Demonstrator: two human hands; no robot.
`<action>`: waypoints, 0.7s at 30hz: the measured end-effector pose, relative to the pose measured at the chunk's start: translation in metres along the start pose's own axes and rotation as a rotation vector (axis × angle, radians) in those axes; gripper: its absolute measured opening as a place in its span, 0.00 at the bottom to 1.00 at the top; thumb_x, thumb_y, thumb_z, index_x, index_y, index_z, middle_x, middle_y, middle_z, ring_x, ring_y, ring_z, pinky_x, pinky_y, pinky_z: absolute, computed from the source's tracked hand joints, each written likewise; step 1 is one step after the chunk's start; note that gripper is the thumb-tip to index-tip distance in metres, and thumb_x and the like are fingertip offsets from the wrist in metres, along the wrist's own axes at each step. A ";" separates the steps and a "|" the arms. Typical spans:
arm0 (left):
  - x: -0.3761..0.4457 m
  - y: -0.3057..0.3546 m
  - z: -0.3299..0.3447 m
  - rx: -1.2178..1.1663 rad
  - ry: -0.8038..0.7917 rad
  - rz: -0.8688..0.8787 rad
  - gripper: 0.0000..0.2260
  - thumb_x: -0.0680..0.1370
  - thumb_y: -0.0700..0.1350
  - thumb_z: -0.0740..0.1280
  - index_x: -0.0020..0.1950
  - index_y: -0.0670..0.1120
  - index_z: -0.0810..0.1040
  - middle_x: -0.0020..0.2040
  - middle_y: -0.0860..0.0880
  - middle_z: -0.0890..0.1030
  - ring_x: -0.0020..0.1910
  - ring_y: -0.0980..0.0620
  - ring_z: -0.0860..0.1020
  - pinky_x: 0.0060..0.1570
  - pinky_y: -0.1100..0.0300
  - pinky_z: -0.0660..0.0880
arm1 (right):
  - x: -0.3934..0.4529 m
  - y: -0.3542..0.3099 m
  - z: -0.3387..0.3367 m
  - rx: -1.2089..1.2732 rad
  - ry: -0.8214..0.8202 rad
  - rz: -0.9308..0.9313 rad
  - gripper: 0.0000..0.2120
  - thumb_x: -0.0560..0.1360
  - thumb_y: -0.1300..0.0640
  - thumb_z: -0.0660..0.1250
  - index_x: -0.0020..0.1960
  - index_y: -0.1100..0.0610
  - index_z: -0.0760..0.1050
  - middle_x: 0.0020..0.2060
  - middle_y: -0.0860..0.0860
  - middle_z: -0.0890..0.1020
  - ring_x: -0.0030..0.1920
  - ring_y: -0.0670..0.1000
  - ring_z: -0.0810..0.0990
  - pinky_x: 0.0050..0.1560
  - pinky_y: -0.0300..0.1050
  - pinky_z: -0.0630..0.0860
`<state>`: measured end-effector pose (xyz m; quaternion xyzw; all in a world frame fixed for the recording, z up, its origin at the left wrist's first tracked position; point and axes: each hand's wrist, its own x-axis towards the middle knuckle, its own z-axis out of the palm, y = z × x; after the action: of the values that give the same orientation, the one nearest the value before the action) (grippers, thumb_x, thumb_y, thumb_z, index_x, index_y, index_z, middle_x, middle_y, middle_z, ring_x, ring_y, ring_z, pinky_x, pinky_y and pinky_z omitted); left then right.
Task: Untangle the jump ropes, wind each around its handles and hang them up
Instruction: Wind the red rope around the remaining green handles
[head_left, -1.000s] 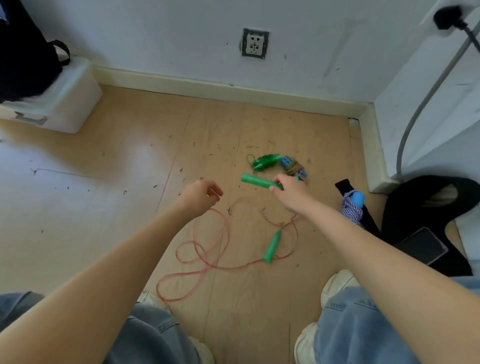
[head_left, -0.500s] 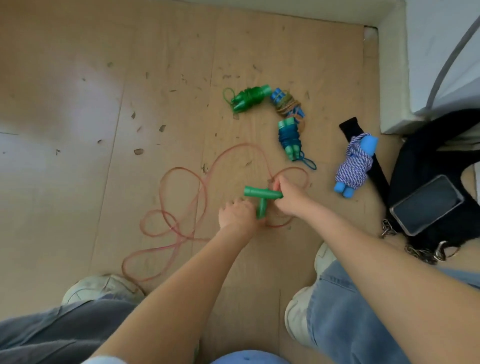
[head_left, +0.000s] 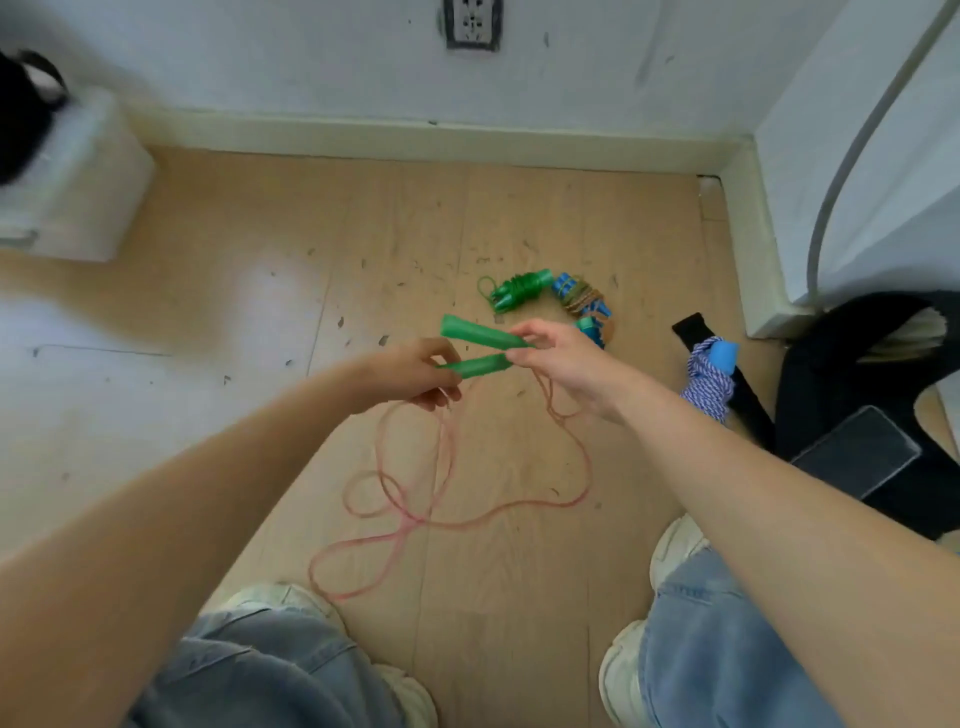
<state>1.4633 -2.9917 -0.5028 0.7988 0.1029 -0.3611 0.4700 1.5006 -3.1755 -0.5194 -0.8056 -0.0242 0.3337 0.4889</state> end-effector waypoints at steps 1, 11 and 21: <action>-0.018 0.009 -0.014 -0.024 0.013 0.045 0.07 0.79 0.38 0.60 0.56 0.42 0.71 0.43 0.46 0.78 0.35 0.54 0.74 0.34 0.70 0.75 | -0.009 -0.018 -0.001 -0.006 -0.053 -0.059 0.13 0.76 0.60 0.64 0.60 0.57 0.72 0.57 0.56 0.77 0.56 0.52 0.75 0.57 0.40 0.68; -0.177 0.086 -0.066 -0.207 -0.170 0.315 0.21 0.70 0.49 0.70 0.61 0.46 0.74 0.53 0.48 0.83 0.51 0.53 0.81 0.46 0.66 0.77 | -0.131 -0.178 -0.055 -0.624 -0.142 -0.581 0.14 0.77 0.58 0.64 0.61 0.50 0.75 0.32 0.42 0.79 0.33 0.41 0.74 0.35 0.33 0.67; -0.182 0.090 -0.017 0.254 0.189 0.385 0.07 0.78 0.45 0.62 0.55 0.48 0.75 0.39 0.52 0.76 0.35 0.55 0.73 0.35 0.62 0.73 | -0.160 -0.158 -0.047 -0.527 0.002 -0.588 0.11 0.78 0.56 0.62 0.58 0.54 0.77 0.32 0.41 0.79 0.26 0.40 0.70 0.33 0.33 0.67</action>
<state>1.3865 -2.9938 -0.3143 0.8866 -0.0538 -0.1988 0.4142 1.4488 -3.1879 -0.2959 -0.8626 -0.3383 0.1608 0.3400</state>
